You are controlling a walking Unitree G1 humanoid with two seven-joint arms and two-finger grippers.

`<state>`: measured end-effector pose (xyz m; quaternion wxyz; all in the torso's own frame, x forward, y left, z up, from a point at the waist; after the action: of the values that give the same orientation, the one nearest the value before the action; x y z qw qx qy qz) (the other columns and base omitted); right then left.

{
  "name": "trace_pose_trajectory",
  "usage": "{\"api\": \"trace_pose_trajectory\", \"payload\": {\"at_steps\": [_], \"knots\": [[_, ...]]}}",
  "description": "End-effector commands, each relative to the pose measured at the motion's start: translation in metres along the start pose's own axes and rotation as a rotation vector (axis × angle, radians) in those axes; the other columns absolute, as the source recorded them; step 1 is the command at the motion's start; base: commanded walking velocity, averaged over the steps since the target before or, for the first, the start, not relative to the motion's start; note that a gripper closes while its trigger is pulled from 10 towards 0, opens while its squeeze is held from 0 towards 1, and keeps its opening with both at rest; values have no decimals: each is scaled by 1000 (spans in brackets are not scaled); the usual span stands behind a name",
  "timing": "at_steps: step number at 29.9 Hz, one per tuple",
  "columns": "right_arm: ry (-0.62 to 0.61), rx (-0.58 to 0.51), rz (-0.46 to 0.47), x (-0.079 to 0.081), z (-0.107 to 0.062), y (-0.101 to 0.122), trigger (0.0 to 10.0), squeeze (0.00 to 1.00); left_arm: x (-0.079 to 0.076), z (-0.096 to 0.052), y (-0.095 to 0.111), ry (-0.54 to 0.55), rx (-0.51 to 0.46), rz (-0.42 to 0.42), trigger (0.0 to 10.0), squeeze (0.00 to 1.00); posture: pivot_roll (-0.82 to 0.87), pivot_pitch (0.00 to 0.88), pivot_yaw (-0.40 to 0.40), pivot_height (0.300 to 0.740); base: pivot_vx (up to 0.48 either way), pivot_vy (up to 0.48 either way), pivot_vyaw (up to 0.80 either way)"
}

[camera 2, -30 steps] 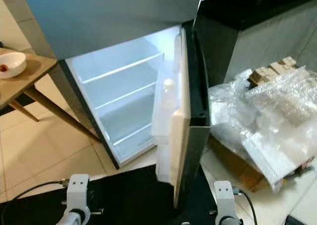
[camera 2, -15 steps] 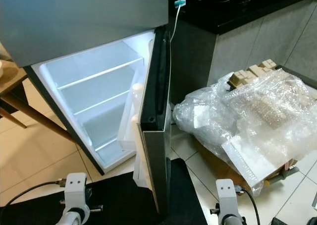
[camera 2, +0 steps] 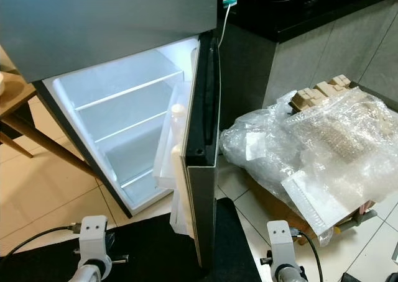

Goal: Restocking fridge

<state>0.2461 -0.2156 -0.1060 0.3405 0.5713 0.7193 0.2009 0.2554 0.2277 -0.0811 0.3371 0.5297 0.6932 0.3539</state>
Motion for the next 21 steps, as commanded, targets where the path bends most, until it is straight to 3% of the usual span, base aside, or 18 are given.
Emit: {"api": "trace_pose_trajectory", "payload": {"at_steps": [1, 8, 16, 19, 20, 21], "knots": [[-6, -2, -7, -3, -1, -2, 10000, 0, 5, -3, -4, 8, 7, -4, 10000, 0, -108, 91, 41, 740, 0, 0, 0], [-14, -3, -6, -6, -1, -2, 10000, 0, 6, -2, -2, 11, -2, -22, 10000, 0, -109, 90, 40, 740, 0, 0, 0], [-22, -58, -6, -14, 1, 13, 10000, 0, -3, -3, 9, -74, -62, 2, 10000, 0, -104, 99, 40, 740, 0, 0, 0], [43, -155, -1, -16, 5, 43, 10000, 0, -34, -14, 17, -329, -124, 111, 10000, 0, -102, 103, 42, 740, 0, 0, 0], [43, -155, -1, -16, 5, 43, 10000, 0, -34, -14, 17, -329, -124, 111, 10000, 0, -102, 103, 42, 740, 0, 0, 0], [82, -189, -14, -14, 5, 54, 10000, 0, -41, -19, 20, -403, -141, 159, 10000, 0, -102, 103, 42, 740, 0, 0, 0]]}}
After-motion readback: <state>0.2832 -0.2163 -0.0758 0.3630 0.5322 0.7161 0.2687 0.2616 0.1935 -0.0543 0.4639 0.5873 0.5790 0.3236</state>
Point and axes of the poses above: a point about 5 cm out from each wrist's last joint towards the gripper, its own z axis pointing out of the wrist towards the gripper, its own y axis along the axis of the wrist's last joint, x = y × z, the point moved 6 cm from there along z, pointing out of the wrist towards the gripper, and after that the axes turned 8 degrees about -z, right-handed, at the moved point
